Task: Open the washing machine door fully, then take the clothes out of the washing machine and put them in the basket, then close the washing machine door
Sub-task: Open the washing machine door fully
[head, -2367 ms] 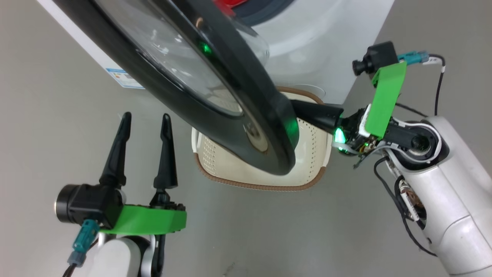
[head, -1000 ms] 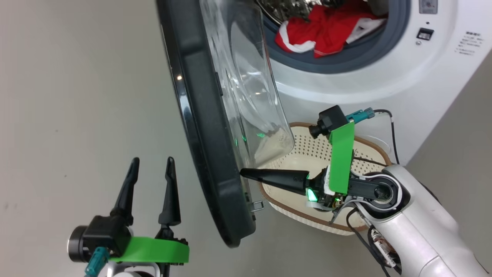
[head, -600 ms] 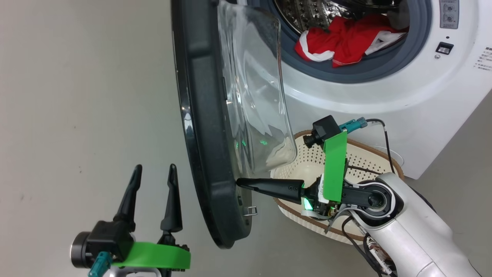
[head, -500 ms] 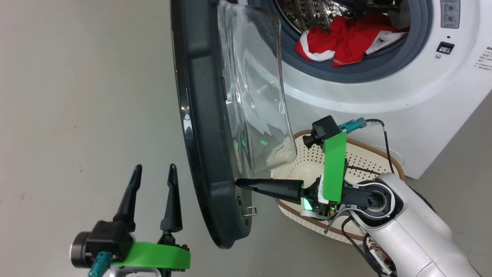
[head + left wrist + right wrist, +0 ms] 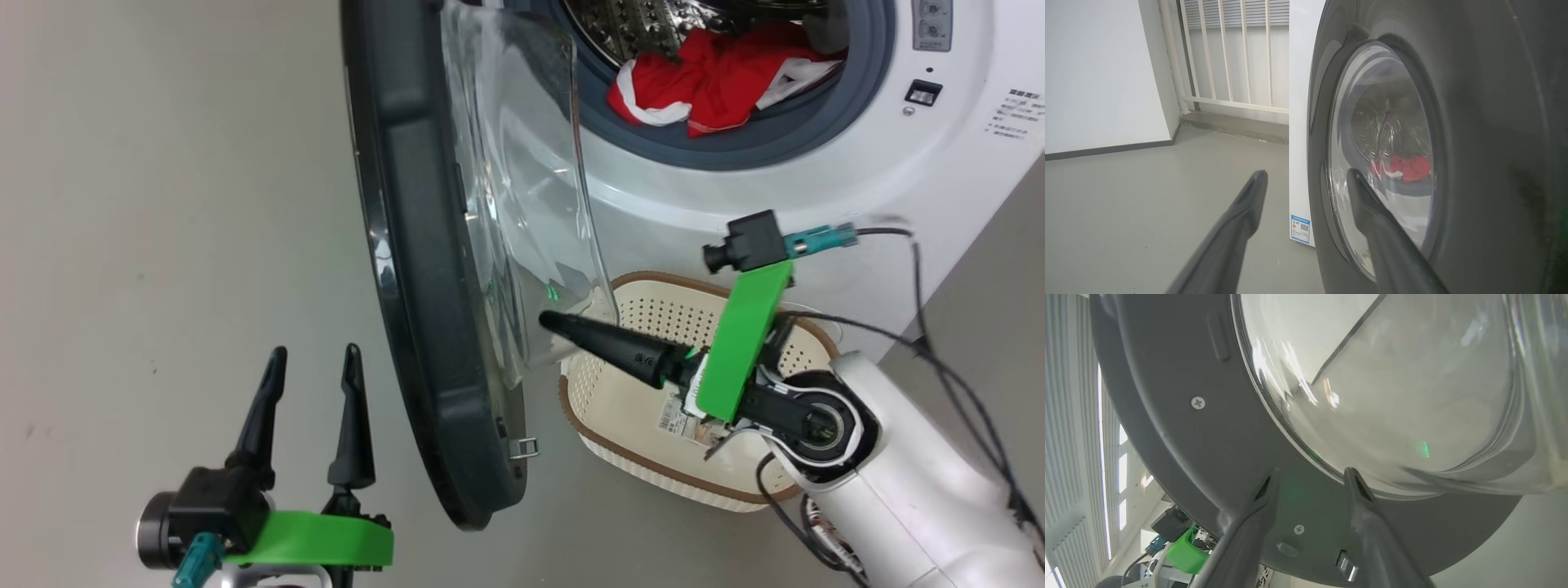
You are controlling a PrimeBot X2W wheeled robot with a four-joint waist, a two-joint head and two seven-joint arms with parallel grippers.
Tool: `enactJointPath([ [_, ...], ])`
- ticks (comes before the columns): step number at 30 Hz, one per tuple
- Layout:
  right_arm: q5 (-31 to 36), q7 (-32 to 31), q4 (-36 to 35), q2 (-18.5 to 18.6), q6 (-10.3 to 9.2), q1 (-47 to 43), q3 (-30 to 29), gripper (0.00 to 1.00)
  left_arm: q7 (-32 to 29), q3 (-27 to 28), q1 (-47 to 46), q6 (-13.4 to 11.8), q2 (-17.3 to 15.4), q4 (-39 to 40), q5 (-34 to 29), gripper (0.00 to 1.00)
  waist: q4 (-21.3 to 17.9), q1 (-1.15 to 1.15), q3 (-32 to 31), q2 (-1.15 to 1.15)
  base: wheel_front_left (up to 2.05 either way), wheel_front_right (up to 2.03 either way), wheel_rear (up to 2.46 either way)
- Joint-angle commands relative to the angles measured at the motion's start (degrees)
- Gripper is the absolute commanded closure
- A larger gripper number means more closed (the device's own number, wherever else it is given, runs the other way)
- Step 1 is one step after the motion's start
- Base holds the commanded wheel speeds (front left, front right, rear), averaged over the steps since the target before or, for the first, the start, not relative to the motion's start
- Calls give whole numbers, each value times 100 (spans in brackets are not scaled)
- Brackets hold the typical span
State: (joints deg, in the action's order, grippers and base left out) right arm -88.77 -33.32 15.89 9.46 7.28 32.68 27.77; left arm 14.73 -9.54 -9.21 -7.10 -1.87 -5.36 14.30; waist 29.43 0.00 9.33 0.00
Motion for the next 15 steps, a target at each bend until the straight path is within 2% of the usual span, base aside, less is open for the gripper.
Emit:
enactJointPath([
  [1, 318, 236, -212, 32, 21, -68, 32, 0, 27, 236, -24, -4, -100, 182, 47, 0, -40, 0, -3, 0, 0, 0, 0],
  [9, 2191, 1929, -211, 531, 21, -63, 470, 0, 27, 327, 3, 20, -100, 214, -14, 0, -134, 0, -49, 0, 0, 0, 0],
  [15, 3341, 2994, 179, 679, 21, -53, 788, 0, 27, 380, 85, 20, -100, 272, -73, 0, -197, 0, -87, 0, 0, 0, 0],
])
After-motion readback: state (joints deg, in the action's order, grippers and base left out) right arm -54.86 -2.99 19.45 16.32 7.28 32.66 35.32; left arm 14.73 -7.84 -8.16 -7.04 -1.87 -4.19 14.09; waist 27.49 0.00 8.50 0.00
